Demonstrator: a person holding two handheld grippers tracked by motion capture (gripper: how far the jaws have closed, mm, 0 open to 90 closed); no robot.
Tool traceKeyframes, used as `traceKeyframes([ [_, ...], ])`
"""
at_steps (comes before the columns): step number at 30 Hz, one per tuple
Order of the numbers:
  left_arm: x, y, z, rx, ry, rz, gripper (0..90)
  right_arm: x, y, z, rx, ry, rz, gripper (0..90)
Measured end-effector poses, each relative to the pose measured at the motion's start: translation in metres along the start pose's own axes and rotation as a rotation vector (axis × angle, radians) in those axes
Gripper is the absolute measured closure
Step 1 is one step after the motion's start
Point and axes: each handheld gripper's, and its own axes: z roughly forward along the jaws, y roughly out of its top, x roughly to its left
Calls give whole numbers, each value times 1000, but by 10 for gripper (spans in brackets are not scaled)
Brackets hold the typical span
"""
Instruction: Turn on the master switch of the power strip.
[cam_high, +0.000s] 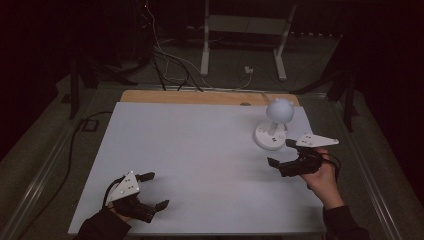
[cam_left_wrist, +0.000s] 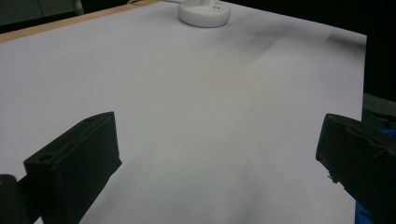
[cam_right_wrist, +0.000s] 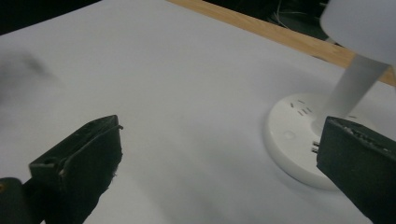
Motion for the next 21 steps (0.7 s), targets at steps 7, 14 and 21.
traceKeyframes([
  [7,0,0,0,-1,0,0,1,-11,-1,5,8,-18,14,0],
  [14,0,0,0,-1,0,0,1,-22,-1,11,18,-25,38,0],
  [21,0,0,0,-1,-1,-3,1,-34,0,18,15,-53,51,0],
])
